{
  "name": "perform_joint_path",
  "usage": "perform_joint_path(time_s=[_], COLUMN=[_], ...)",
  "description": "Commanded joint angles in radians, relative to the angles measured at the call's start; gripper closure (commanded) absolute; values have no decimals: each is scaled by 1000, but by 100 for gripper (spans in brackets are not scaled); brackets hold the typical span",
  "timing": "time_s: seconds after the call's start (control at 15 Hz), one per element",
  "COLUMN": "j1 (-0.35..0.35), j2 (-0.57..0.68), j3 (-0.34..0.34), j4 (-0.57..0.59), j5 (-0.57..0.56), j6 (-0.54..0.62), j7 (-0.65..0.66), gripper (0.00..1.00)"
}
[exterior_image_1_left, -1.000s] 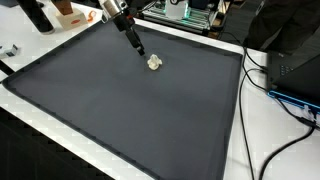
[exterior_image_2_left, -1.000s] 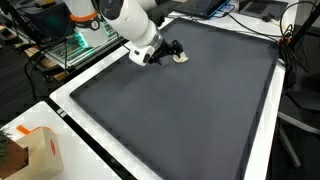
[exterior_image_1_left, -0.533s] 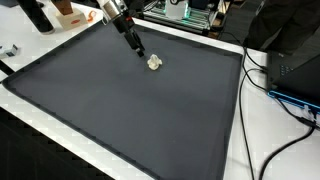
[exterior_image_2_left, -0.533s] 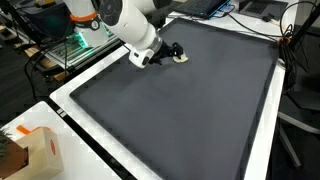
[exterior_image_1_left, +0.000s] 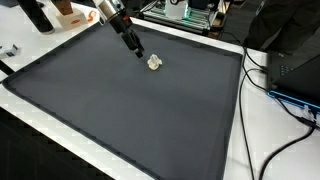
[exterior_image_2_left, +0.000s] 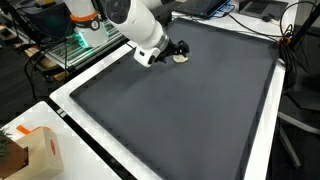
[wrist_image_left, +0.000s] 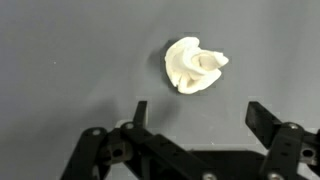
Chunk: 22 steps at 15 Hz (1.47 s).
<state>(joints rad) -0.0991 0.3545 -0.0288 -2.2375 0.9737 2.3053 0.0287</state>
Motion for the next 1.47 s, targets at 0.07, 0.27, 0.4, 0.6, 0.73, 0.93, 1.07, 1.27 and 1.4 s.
perform_joint_path(time_s=[0.07,0.27,0.4,0.6,0.73,0.93,1.07,1.27,1.4], j1=[44,76,98,133,165,208,238,285,319], j2=[22,25,35,54,75,118,149,200,236], j3=[-28,-37,-38,-36,-38,-28,-22,-15,-12], j4=[74,126,172,254,318,425,492,585,641], j5=[-149,-295,-402,-568,-677,-812,-888,-989,-1055], j6=[-33,-46,-79,-155,-222,-341,-411,-503,-556], j7=[170,324,422,562,642,714,739,756,760], gripper=[0,0,0,0,0,0,0,0,0])
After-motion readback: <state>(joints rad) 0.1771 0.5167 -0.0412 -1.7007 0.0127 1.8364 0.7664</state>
